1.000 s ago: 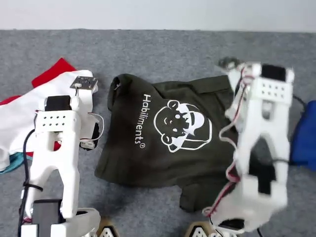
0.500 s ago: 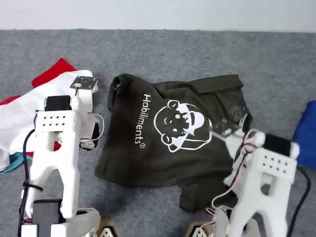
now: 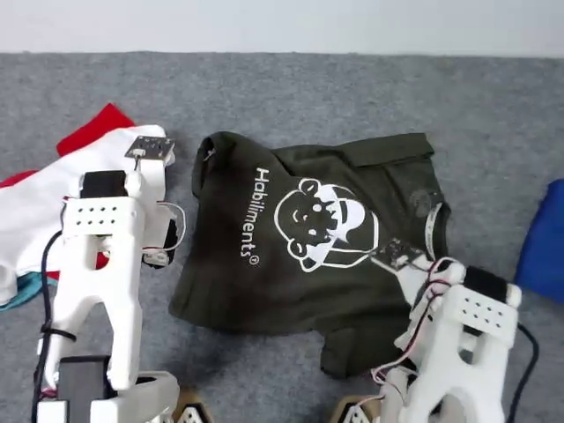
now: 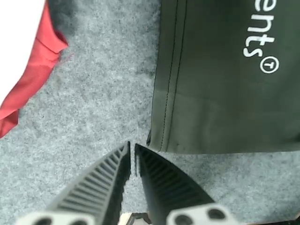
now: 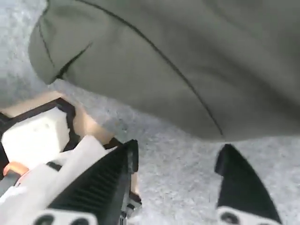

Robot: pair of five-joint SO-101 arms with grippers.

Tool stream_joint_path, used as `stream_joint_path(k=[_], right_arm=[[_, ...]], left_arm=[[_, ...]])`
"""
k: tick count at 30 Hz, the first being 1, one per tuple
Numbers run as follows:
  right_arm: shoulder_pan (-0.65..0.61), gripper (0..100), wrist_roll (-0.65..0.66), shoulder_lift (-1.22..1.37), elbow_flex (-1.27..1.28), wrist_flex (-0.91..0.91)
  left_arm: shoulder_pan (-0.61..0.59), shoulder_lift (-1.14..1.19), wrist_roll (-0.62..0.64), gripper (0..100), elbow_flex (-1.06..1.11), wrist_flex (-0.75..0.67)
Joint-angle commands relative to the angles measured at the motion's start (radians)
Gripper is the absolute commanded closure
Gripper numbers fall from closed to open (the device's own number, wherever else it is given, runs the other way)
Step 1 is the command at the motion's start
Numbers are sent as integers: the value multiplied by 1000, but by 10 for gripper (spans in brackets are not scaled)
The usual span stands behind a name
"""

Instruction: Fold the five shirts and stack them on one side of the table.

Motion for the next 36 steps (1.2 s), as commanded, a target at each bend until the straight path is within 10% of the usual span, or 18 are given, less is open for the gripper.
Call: stream_joint_path(k=[1, 36], right_arm=[[12, 794, 9, 4, 20, -48], [50, 812, 9, 5, 160, -312]], left_arm=[[5, -5, 5, 987, -4, 6], [3, -5, 5, 987, -4, 41]])
